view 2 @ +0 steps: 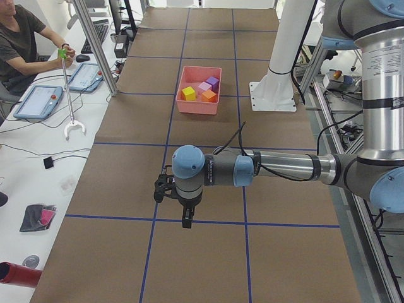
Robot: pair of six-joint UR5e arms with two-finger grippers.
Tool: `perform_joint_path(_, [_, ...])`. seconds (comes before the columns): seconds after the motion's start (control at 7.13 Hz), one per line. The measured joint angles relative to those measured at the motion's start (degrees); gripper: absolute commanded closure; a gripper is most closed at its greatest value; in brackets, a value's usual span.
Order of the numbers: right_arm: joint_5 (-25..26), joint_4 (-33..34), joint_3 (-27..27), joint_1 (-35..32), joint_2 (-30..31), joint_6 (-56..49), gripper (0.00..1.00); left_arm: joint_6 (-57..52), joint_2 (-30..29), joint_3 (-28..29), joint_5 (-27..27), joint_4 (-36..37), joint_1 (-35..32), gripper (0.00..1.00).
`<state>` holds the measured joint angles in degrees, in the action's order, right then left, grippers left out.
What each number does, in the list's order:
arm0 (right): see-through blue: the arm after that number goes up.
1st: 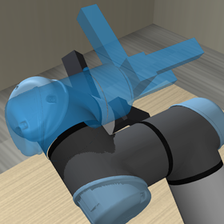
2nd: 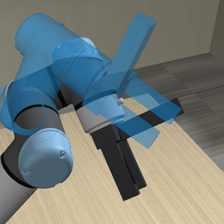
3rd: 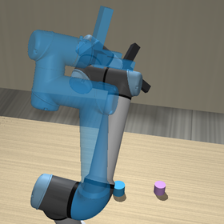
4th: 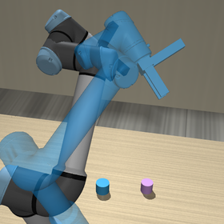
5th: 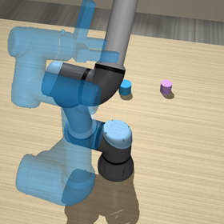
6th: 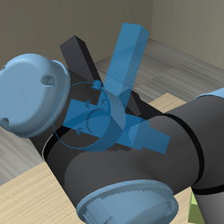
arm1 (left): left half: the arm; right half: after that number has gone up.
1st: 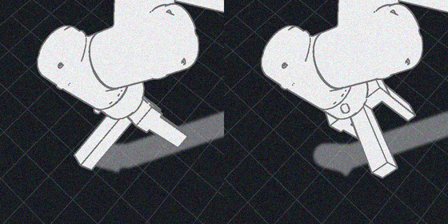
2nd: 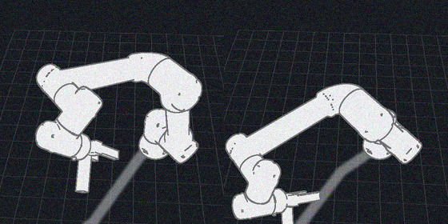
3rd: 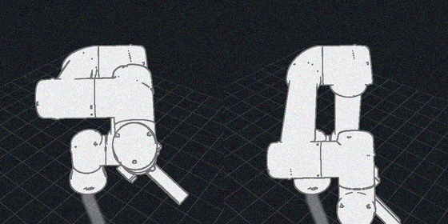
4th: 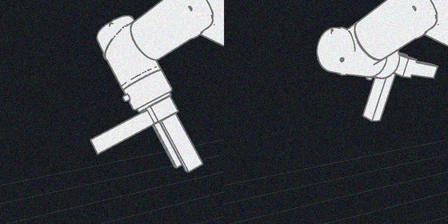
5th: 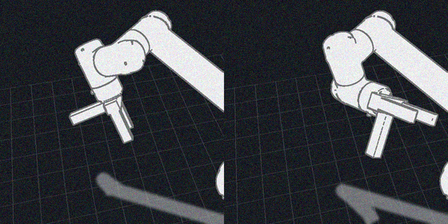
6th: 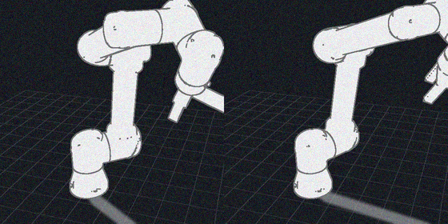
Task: Place blocks into pink bin with both arms
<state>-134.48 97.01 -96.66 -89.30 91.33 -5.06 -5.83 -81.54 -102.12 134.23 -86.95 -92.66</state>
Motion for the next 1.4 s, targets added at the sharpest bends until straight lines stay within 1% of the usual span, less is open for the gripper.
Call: perform_joint_path(1.4, [0.01, -0.01, 0.92, 0.09, 0.25, 0.32, 0.0, -0.14, 0.15, 0.12, -0.09, 0.29, 0.73, 0.0])
